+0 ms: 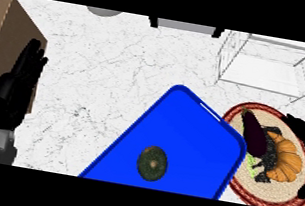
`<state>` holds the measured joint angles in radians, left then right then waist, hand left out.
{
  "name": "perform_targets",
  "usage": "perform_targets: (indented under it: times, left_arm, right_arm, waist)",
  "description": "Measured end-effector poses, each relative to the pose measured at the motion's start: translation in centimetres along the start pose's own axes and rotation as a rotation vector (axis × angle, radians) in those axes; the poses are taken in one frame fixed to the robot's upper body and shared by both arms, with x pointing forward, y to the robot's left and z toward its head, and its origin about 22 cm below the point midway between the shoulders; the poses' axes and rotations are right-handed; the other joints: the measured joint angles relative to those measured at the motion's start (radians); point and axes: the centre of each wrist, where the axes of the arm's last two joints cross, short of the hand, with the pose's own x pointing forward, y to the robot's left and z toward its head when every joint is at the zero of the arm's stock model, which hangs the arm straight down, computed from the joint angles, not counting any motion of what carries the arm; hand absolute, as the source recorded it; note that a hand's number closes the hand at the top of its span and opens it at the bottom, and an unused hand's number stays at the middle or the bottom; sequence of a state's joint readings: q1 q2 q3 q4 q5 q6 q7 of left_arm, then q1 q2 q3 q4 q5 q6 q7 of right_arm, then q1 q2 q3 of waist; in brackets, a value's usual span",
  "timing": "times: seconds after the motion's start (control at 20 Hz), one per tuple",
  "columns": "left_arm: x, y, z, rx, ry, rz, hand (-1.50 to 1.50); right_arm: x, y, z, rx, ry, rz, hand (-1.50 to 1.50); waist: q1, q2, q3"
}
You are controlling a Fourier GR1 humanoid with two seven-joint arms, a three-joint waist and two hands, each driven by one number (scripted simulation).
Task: Pick the croissant from the placemat and place it in the tiered shelf
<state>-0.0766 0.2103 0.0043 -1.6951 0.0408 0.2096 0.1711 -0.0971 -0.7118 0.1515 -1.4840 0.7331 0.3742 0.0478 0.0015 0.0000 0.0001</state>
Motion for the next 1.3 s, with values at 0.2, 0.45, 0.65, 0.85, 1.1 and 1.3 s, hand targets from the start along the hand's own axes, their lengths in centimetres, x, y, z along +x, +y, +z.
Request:
perform_targets:
  times: [0.2,0.45,0.65,0.85,1.1,1.3]
  left_arm:
    - [-0.3,0.6,-0.2,-0.002,0.005,0.0,0.0]
    - [-0.3,-0.1,-0.8,-0.008,0.005,-0.001,0.0]
    - [-0.3,0.1,-0.8,-0.003,0.002,-0.001,0.0]
    - [-0.2,0.1,-1.0,0.0,0.001,-0.001,0.0]
    - [-0.4,-0.1,-0.4,-0.002,-0.004,-0.001,0.0]
    - [-0.5,-0.1,-0.4,0.0,-0.002,0.0,0.0]
  right_arm:
    - [-0.9,1.0,-0.4,0.001,0.0,-0.001,-1.5]
    - [-1.0,2.3,-1.7,-0.01,-0.022,-0.013,-1.5]
    - [-1.4,3.0,-2.4,-0.013,-0.038,-0.016,-1.5]
    - [-1.3,3.9,-3.2,-0.011,-0.045,-0.027,-1.5]
    - [-2.0,5.0,-4.4,0.038,-0.031,-0.025,1.5]
    - [-1.7,5.6,-5.1,0.037,-0.053,0.024,1.5]
  waist:
    - [-0.001,0.0,0.0]
    - [-0.001,0.0,0.0]
    - [0.0,0.0,0.0]
    - [0.0,0.0,0.0]
    - [0.002,0.0,-0.001]
    - [0.002,-0.005,-0.008]
